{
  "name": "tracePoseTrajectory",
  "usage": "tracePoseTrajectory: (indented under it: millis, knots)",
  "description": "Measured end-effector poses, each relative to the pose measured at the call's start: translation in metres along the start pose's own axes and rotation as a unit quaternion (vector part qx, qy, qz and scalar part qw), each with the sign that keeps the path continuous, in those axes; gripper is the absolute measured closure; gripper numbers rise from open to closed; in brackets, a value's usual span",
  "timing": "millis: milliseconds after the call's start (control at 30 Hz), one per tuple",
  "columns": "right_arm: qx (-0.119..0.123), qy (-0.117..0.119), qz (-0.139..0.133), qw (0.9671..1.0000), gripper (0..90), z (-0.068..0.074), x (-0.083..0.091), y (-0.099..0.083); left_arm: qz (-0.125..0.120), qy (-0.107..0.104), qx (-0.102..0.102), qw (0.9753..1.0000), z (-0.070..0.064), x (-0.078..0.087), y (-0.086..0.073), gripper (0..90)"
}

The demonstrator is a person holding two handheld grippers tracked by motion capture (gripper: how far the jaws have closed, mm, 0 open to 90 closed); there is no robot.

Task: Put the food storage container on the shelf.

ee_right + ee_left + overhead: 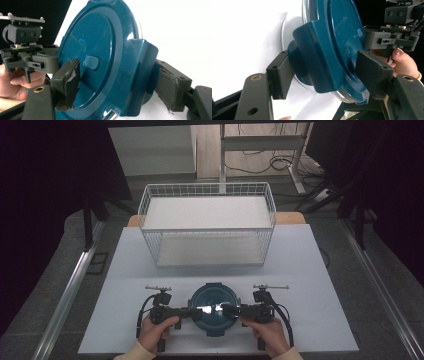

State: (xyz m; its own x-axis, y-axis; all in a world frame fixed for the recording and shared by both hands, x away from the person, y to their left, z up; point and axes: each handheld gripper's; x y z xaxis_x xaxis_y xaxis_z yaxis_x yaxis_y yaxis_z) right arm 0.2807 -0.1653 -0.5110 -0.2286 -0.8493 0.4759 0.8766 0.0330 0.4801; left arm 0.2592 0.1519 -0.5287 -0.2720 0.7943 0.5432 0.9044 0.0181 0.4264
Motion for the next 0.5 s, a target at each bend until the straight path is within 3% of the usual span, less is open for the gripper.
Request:
tracePoseTrajectory:
  millis: [267,500]
  knots:
    - [-0.021,0.009,-0.019,0.9996,33.0,-0.001,0.007,-0.0018,-0.01,0.001,-0.008,0.9999,-0.0041,0.0053,-0.0008,38.7]
    - [-0.015,0.012,-0.029,0.9994,36.4,0.0008,0.0109,-0.0017,-0.018,0.003,-0.011,0.9998,-0.0065,0.009,-0.0004,42.4]
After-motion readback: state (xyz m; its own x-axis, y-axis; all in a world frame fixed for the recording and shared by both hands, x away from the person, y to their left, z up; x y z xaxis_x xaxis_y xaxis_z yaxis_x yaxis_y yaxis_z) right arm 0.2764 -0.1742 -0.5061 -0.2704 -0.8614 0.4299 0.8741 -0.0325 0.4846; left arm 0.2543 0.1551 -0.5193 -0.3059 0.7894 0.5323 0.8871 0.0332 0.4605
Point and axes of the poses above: each handheld gripper's, and its own axes: x roughly backward along the jaws, y roughly out of its top, z roughly to its left, and after that the axes turned 7 degrees about y, right-handed
